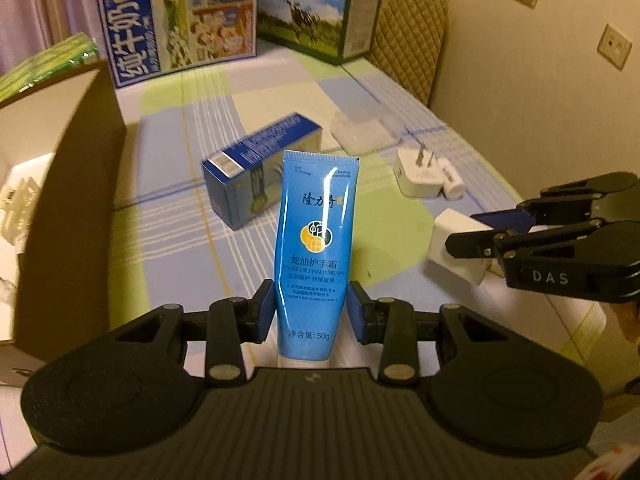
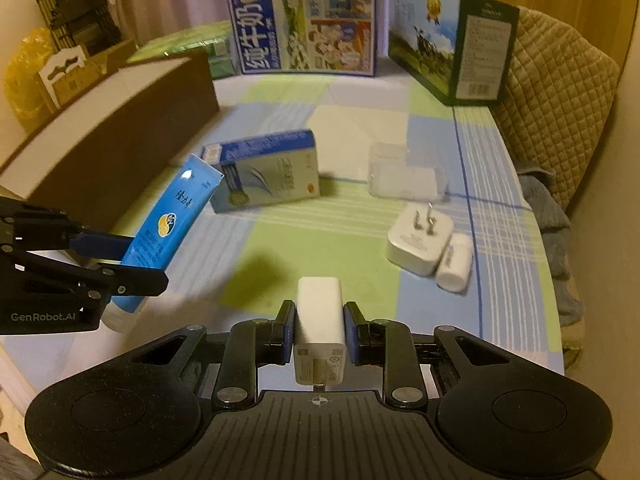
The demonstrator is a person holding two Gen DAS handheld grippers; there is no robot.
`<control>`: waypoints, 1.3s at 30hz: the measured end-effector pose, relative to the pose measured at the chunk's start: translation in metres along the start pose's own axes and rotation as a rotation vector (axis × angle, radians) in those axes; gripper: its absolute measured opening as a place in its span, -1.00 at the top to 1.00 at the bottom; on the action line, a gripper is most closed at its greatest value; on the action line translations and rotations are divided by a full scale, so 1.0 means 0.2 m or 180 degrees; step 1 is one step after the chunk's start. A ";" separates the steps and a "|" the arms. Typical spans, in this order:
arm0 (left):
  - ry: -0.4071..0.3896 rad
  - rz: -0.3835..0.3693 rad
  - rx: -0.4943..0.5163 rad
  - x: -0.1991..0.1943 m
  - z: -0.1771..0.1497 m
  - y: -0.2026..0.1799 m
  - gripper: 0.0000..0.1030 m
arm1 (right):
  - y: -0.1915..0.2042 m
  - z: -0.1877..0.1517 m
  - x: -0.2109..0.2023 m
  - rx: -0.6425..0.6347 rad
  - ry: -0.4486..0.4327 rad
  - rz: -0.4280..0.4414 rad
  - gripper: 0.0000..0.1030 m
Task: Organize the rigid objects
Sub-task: 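Lift the tube and charger and carry both toward the cardboard box, then lower the tube and charger into the box and open both grippers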
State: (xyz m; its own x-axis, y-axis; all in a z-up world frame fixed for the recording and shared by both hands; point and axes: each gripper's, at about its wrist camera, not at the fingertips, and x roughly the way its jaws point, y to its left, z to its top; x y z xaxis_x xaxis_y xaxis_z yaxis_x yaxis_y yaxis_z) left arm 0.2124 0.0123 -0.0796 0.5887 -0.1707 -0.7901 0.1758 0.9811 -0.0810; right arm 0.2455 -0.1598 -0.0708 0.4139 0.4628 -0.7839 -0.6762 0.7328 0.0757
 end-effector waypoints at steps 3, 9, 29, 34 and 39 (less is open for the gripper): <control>-0.0076 0.0043 -0.0077 -0.07 0.02 0.04 0.36 | 0.05 0.04 -0.03 -0.0043 -0.0067 0.0090 0.57; -0.0247 0.0129 -0.0273 -0.24 0.05 0.14 0.36 | 0.18 0.15 -0.06 -0.0157 -0.0162 0.0306 0.57; -0.0703 0.0829 -0.0810 -0.71 0.08 0.80 0.36 | 0.95 0.65 0.07 -0.0575 -0.0465 0.1225 0.57; -0.0700 0.1010 -0.0935 -0.73 0.06 1.02 0.36 | 1.14 0.72 0.19 -0.0644 -0.0437 0.1280 0.57; -0.0615 0.1079 -0.1048 -0.69 0.04 1.20 0.36 | 1.27 0.76 0.32 -0.0654 -0.0344 0.1252 0.57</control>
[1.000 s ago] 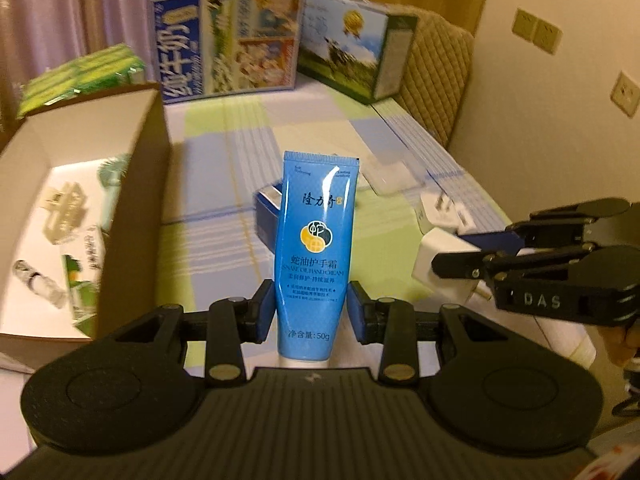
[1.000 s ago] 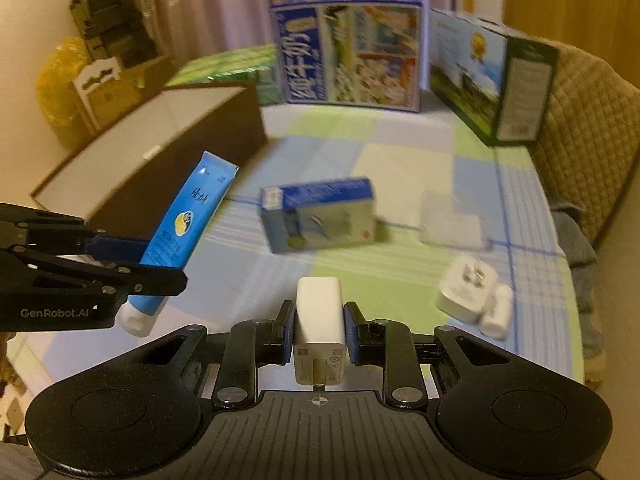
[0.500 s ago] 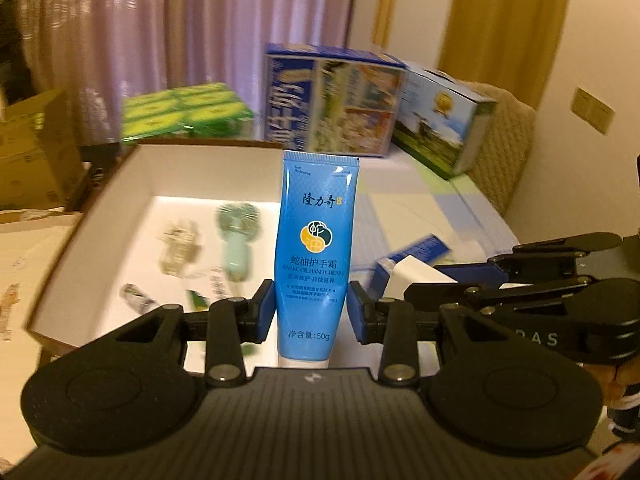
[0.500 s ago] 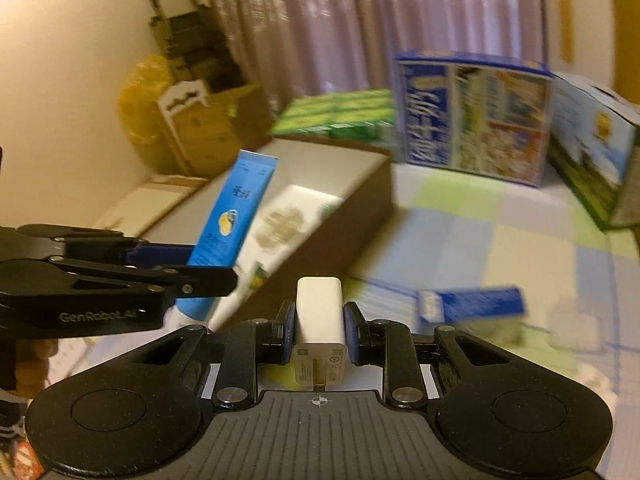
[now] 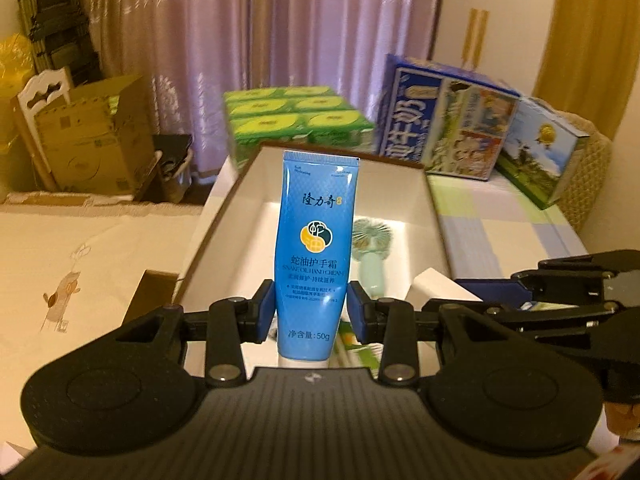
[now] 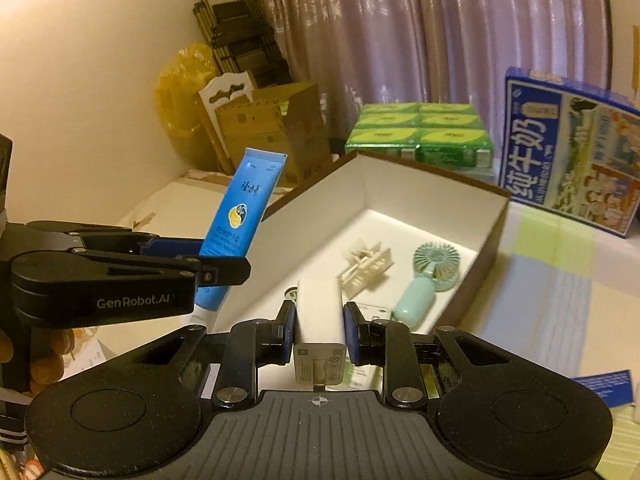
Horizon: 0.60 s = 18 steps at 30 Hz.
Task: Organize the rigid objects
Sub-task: 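Lower the tube and charger into the box and open both grippers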
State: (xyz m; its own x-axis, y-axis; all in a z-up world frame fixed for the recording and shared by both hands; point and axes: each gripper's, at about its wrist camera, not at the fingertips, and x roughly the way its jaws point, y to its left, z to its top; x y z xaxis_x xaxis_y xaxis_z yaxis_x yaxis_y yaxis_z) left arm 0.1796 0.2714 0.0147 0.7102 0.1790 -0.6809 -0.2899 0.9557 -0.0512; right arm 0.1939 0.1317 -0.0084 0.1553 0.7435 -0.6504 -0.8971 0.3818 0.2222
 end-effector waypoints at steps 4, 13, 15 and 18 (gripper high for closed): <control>0.0105 0.0013 -0.0038 0.10 0.01 0.10 0.36 | 0.03 0.01 0.13 0.0024 0.0104 -0.0028 0.57; 0.0368 -0.0052 0.0012 0.24 -0.01 0.19 0.36 | 0.04 -0.01 0.27 0.0098 0.0287 -0.0122 0.57; 0.0428 -0.0053 0.0002 0.26 -0.02 0.20 0.36 | 0.04 -0.02 0.29 0.0110 0.0319 -0.0134 0.57; 0.0518 -0.0055 -0.0016 0.29 -0.04 0.22 0.36 | 0.04 -0.03 0.31 0.0121 0.0358 -0.0136 0.57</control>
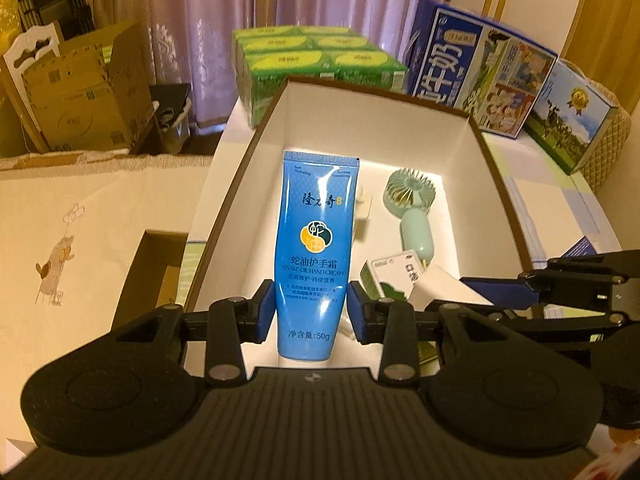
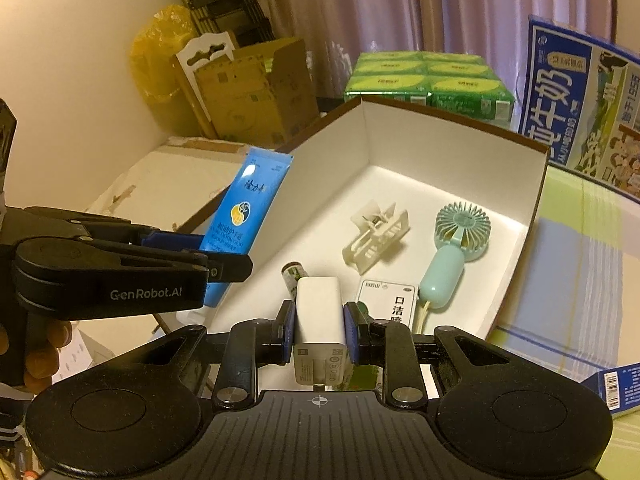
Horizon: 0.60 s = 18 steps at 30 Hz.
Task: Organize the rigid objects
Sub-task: 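Lower the tube and charger into the box and open both grippers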
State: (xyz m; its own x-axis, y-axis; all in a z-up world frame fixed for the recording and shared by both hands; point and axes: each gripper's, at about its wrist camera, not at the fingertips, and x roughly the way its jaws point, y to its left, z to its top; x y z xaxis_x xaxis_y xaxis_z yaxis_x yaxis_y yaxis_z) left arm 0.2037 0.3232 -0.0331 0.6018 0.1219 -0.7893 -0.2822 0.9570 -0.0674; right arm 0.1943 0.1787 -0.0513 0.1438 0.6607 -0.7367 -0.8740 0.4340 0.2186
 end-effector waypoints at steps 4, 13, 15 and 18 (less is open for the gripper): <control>0.0144 0.0018 -0.0012 0.05 -0.02 0.02 0.36 | 0.00 -0.01 0.03 0.0020 0.0053 -0.0008 0.57; 0.0406 0.0026 -0.0075 0.13 -0.05 0.06 0.67 | 0.02 -0.02 0.07 0.0016 0.0142 0.0019 0.57; 0.0404 0.0021 -0.0071 0.12 -0.06 0.06 0.57 | 0.02 -0.02 0.08 0.0012 0.0157 0.0018 0.57; 0.0387 -0.0013 -0.0059 0.11 -0.07 0.06 0.48 | 0.02 -0.03 0.09 0.0013 0.0186 0.0025 0.57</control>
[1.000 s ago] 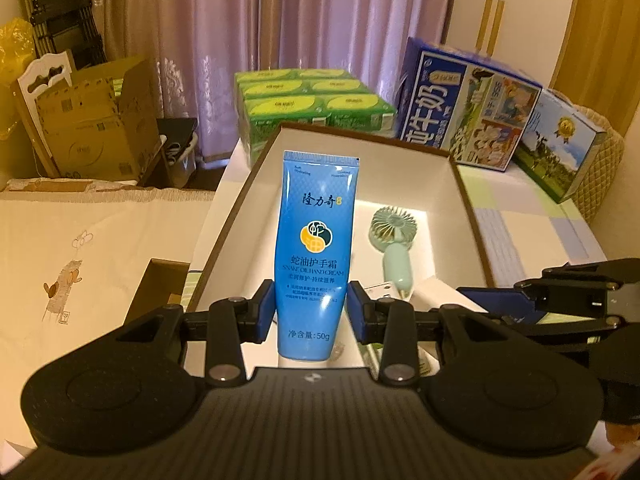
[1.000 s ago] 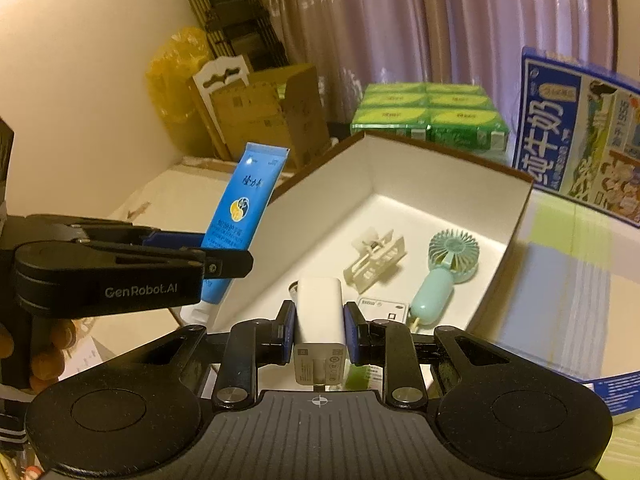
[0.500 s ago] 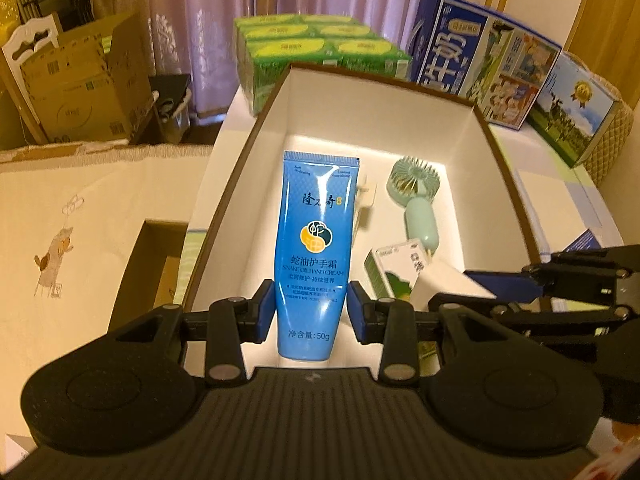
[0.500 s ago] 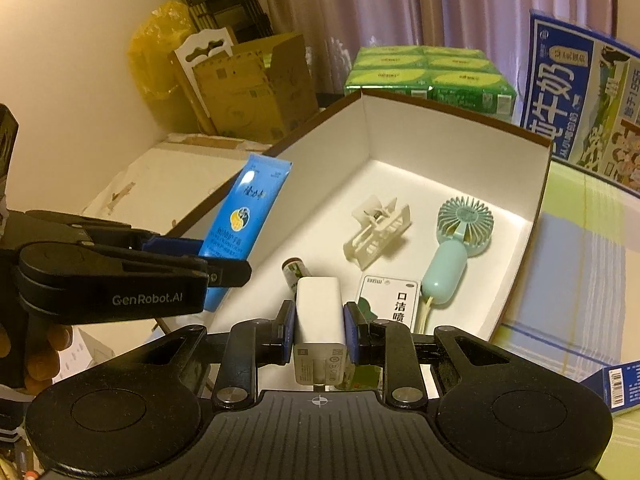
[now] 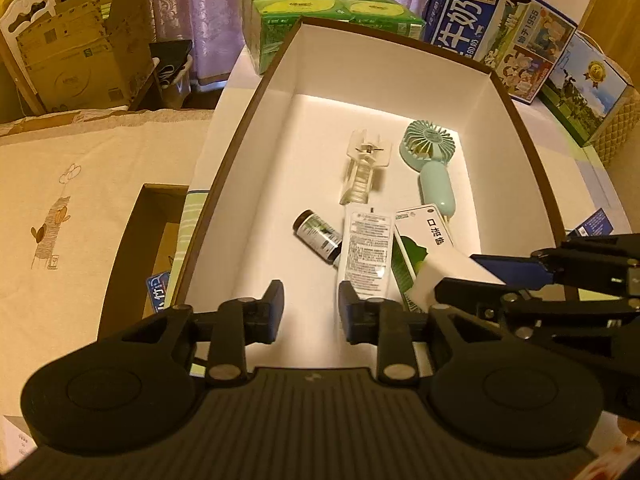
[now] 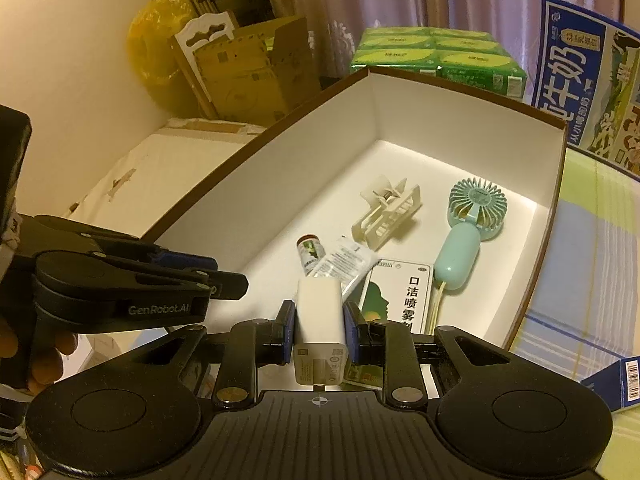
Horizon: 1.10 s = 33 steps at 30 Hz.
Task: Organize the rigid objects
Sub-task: 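Lower the tube and charger into the box and open both grippers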
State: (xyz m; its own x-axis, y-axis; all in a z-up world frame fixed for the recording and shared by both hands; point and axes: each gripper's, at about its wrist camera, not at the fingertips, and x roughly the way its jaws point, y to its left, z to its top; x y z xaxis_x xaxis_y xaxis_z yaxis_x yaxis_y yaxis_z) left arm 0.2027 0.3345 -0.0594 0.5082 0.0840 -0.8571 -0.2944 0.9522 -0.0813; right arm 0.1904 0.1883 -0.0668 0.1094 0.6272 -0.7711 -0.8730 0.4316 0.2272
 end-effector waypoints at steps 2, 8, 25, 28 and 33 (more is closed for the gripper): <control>-0.0006 -0.0013 0.0014 -0.01 0.00 -0.01 0.45 | 0.00 0.00 0.01 0.0006 0.0023 0.0002 0.57; 0.0007 -0.0054 0.0029 -0.01 0.01 -0.03 0.42 | 0.00 -0.01 0.02 0.0008 0.0067 -0.0009 0.57; -0.0011 -0.0061 0.0047 -0.04 -0.01 -0.03 0.16 | 0.00 -0.03 -0.02 0.0091 0.0030 -0.0015 0.53; -0.0023 -0.0061 0.0046 -0.05 -0.01 -0.03 0.16 | 0.00 -0.03 -0.03 0.0108 0.0018 -0.0030 0.53; -0.0054 -0.0050 0.0033 -0.07 -0.01 -0.04 0.16 | -0.01 -0.04 -0.06 0.0132 -0.0032 -0.0031 0.52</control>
State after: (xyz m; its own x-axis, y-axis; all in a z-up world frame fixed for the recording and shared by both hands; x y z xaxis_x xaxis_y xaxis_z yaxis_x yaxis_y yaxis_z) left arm 0.1966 0.3255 -0.0469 0.5265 0.0740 -0.8470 -0.2779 0.9565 -0.0891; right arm 0.1872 0.1748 -0.0617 0.1228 0.6291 -0.7675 -0.8514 0.4642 0.2443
